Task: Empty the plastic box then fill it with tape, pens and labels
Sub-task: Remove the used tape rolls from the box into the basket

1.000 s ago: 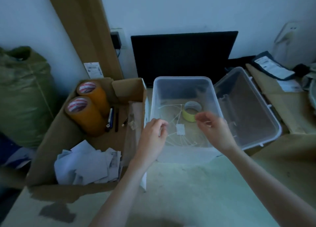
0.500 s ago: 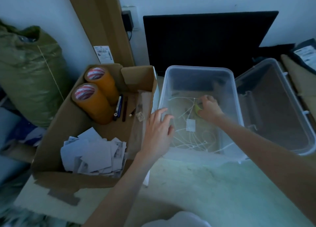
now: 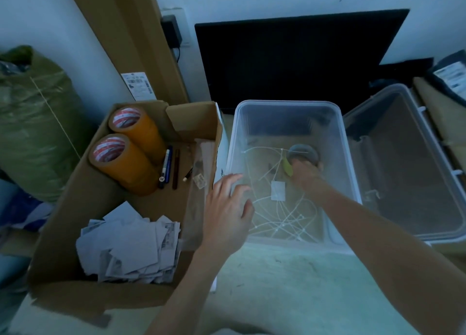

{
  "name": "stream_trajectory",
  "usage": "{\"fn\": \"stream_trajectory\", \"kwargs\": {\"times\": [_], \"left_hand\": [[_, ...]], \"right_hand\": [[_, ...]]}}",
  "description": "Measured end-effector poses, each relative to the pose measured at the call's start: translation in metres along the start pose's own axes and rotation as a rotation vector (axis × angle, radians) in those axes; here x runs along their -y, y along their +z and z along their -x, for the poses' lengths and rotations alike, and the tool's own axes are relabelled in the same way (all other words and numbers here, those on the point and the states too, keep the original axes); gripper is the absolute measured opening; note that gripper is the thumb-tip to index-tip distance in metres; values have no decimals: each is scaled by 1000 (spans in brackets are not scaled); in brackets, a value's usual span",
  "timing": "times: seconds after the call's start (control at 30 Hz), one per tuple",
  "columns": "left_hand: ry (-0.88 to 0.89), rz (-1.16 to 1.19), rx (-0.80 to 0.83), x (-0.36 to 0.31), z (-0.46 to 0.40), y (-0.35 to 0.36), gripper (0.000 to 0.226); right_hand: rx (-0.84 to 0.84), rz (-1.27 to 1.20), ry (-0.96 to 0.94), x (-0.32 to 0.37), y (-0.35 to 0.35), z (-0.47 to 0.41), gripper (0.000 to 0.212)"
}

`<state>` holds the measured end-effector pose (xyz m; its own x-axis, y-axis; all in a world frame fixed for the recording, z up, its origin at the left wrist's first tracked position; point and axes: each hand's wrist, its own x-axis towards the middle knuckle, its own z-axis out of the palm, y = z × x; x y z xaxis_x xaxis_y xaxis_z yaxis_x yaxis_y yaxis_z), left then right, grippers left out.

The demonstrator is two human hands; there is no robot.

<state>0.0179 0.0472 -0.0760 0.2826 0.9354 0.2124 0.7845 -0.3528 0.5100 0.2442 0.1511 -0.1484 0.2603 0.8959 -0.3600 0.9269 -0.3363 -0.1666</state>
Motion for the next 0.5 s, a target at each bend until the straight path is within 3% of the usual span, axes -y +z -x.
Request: {"fn": "stream_trajectory", "kwargs": {"times": [0.2, 0.37, 0.5], "left_hand": [[6, 8, -19, 0, 1, 1, 17], [28, -21, -16, 0, 0, 0, 15], [22, -33, -2, -2, 0, -4, 19]], "right_hand": [[-34, 14, 7, -3, -15, 12, 40], [-80, -250, -27, -1, -28, 20, 50], [-142, -244, -121, 4, -52, 48, 50]]}}
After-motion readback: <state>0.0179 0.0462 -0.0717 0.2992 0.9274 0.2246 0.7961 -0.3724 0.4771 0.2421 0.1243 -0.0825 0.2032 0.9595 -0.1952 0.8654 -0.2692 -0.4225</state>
